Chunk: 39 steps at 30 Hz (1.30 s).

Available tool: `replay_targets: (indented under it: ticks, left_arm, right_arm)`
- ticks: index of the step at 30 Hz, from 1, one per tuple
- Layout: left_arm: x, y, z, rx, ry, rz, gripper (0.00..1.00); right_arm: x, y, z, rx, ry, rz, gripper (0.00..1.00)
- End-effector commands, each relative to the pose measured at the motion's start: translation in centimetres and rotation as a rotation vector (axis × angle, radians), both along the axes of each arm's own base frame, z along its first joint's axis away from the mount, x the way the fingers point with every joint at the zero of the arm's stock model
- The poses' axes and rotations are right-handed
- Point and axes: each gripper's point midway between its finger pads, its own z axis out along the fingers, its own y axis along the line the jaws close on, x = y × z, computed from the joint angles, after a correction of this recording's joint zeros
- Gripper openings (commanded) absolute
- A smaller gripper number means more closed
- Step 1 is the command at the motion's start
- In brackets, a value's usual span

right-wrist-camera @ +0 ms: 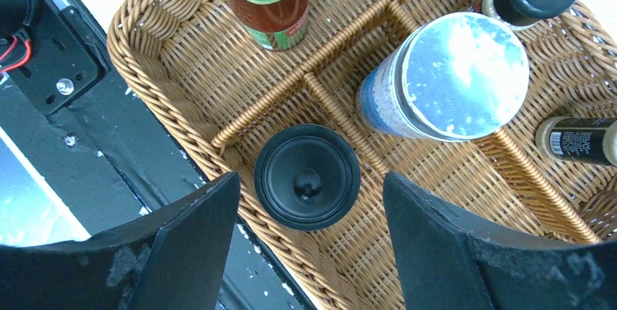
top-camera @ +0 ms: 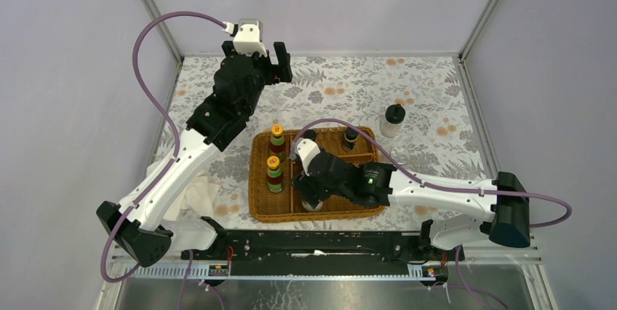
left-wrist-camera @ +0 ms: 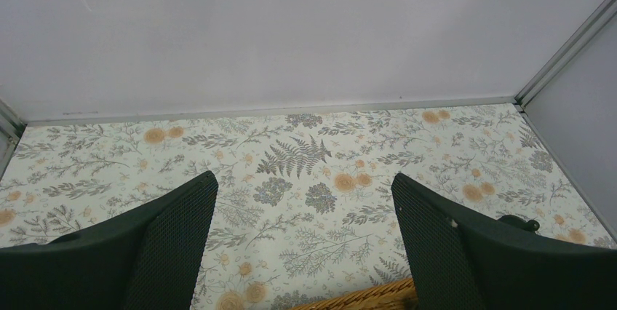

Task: Organize the condiment bottles
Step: Place the bottle in the storage box.

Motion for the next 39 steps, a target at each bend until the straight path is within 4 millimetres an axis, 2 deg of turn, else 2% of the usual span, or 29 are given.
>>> replay_targets:
  ticks: [1, 8, 20, 39]
  left_arm:
    - [-0.1, 0.5, -0.1, -0.003, 0.002, 0.01, 0.94]
    - [0.0, 0.5, -0.4, 0.0, 0.008, 0.011, 0.94]
    - [-0.1, 0.6, -0.4, -0.001, 0.009, 0.013, 0.94]
    - [-0.1, 0.4, -0.8, -0.005, 0.018, 0.009, 0.94]
  right_arm:
    - [0.8, -0.1, 3.5, 0.066, -0.051, -0.023, 0.79]
    - [0.6, -0.5, 4.2, 0.084, -0.053, -0.026, 0.79]
    - [0.2, -1.5, 6.6, 0.147, -0.061, -0.032, 0.79]
    - [1.0, -5.6, 10.7, 0.236, -0.15, -0.141, 0.79]
